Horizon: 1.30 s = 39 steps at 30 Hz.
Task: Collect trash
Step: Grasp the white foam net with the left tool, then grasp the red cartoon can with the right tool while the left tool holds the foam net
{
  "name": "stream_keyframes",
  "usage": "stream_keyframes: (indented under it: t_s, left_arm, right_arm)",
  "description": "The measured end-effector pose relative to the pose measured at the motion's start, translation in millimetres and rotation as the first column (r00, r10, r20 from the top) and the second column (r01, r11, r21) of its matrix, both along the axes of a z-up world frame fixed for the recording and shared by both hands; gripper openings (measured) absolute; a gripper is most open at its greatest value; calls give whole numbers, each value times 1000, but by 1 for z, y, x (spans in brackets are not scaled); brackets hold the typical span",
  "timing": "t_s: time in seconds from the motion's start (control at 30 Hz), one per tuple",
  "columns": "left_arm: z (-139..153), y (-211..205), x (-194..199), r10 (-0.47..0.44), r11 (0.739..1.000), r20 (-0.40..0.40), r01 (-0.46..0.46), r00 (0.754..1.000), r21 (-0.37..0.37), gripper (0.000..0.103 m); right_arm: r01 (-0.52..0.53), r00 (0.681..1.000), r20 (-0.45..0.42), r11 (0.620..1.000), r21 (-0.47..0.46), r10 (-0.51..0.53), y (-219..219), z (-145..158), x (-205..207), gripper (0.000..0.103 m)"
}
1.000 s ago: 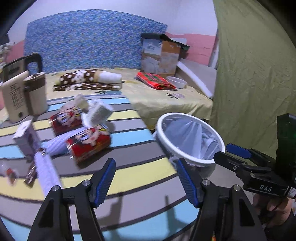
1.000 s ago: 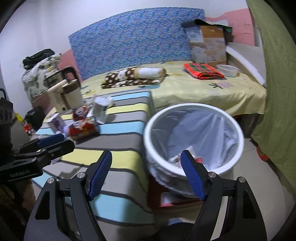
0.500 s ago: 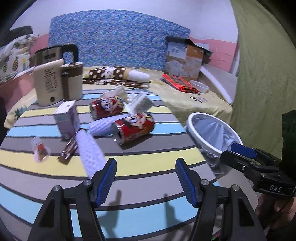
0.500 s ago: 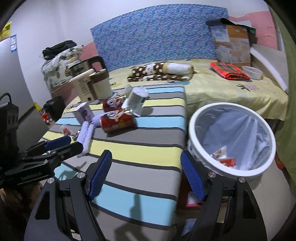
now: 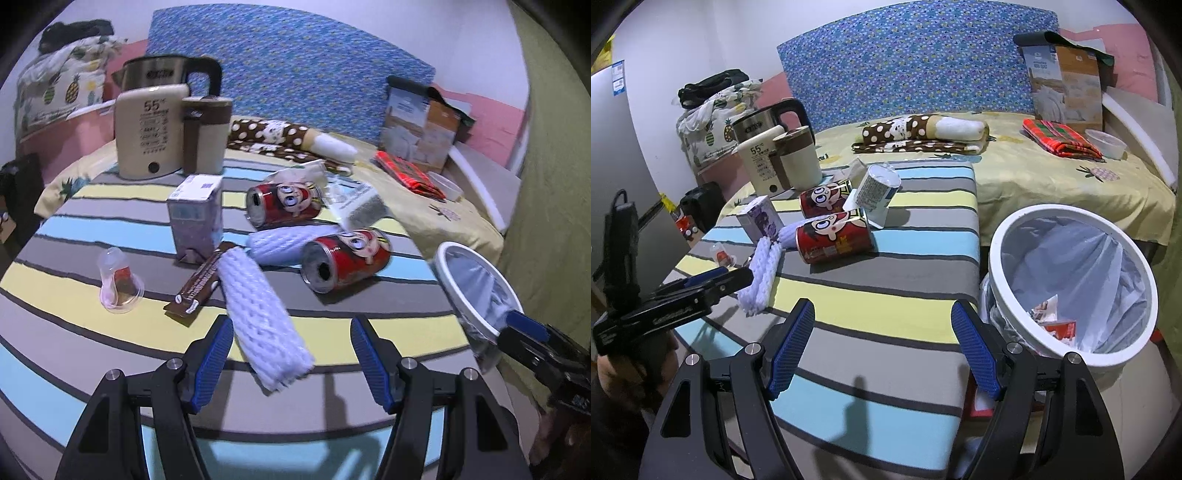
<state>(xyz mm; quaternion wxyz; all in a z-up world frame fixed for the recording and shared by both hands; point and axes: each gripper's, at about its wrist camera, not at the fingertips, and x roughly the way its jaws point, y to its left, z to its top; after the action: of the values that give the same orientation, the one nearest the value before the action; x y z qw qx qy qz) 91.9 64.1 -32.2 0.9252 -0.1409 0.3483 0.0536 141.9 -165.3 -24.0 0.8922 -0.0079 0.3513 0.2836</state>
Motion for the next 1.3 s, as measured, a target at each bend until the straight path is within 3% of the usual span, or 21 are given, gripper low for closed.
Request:
stream_keyframes:
  t_s: [0.13, 0.2, 0.33, 0.57, 1.03, 1.3]
  left_arm:
    - [-12, 6, 17, 25, 1000, -41, -25, 999, -1, 55]
    - [-20, 6, 25, 28, 1000, -74, -27, 997, 8, 43]
    - [-28, 7, 29, 25, 999, -104, -22, 994, 24, 39]
    - [-27, 9, 21, -2, 1000, -88, 5, 996, 24, 24]
    - [-19, 30, -2, -14, 1000, -37, 13, 999, -20, 23]
    - [-21, 33, 1, -32, 999, -30, 31, 999, -36, 23]
  right_arm:
    - [-10, 1000, -4, 1000, -3, 10, 6, -1, 3, 77]
    - [-17, 1000, -6, 1000, -6, 17, 10, -1, 4, 77]
    - [-30, 1000, -6, 999, -13, 29, 18, -1, 7, 77]
    - [-46, 999, 1, 998, -31, 46, 39, -1, 12, 77]
    - [-37, 998, 39, 985, -170, 44, 120, -19, 36, 77]
    - [35, 999, 45, 976, -215, -26, 114, -23, 43, 77]
